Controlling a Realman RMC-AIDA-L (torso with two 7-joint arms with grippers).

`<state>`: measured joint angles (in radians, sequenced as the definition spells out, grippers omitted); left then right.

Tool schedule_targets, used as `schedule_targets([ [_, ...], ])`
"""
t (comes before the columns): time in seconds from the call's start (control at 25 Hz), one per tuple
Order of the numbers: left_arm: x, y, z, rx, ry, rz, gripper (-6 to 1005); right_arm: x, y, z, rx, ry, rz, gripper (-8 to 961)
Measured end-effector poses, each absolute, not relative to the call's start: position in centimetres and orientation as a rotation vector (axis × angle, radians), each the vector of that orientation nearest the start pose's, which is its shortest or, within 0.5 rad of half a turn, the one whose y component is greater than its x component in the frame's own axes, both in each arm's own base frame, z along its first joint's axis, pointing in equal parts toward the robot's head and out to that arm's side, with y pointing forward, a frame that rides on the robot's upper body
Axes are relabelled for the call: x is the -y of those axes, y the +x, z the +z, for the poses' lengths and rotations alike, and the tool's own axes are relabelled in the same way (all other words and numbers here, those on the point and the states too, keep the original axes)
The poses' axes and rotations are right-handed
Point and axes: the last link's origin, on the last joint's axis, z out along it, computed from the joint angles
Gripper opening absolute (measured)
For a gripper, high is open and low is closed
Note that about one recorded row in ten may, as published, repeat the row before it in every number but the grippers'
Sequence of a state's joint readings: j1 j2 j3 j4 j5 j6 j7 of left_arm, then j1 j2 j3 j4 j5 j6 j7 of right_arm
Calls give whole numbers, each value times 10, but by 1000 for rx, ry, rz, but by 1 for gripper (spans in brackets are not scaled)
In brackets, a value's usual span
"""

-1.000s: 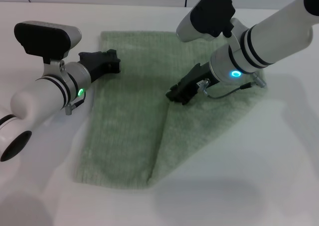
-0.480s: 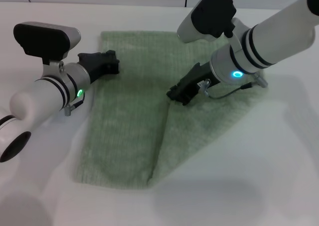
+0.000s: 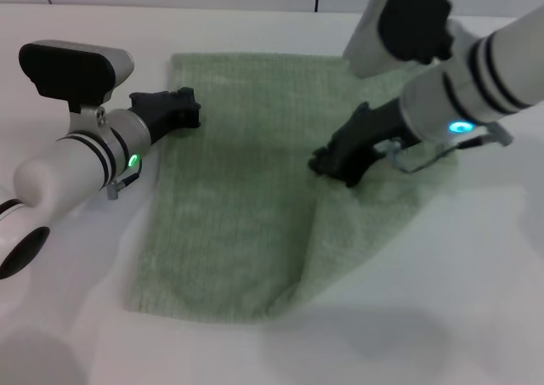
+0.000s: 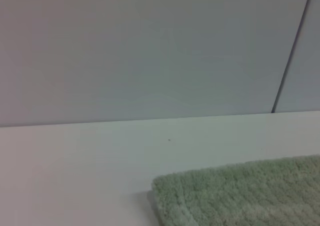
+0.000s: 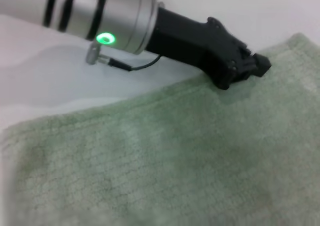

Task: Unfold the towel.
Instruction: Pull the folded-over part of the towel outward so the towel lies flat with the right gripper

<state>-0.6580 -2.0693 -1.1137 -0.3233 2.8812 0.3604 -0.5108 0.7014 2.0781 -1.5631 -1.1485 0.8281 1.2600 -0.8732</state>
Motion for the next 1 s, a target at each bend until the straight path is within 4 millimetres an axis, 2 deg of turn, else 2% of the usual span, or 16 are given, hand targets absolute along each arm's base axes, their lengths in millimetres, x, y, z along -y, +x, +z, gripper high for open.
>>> schedule_targets([
  [0.2,-403,-283,-81,913,-1964,-363,-1,-352,131,-43,-436,-2907,-258,58],
  [0.36,-403,-283,-81,912,-1965,-362,-1,-340,133,-35,-491,-2933,-337,64],
  [0.68,-403,-284,-81,914,-1963,-362,-1,-327,143,-32,-603,-2940,-508,78],
  [1.0,-404,-282,-81,912,-1965,-369,-1,-321,148,-33,-611,-2934,-646,91],
])
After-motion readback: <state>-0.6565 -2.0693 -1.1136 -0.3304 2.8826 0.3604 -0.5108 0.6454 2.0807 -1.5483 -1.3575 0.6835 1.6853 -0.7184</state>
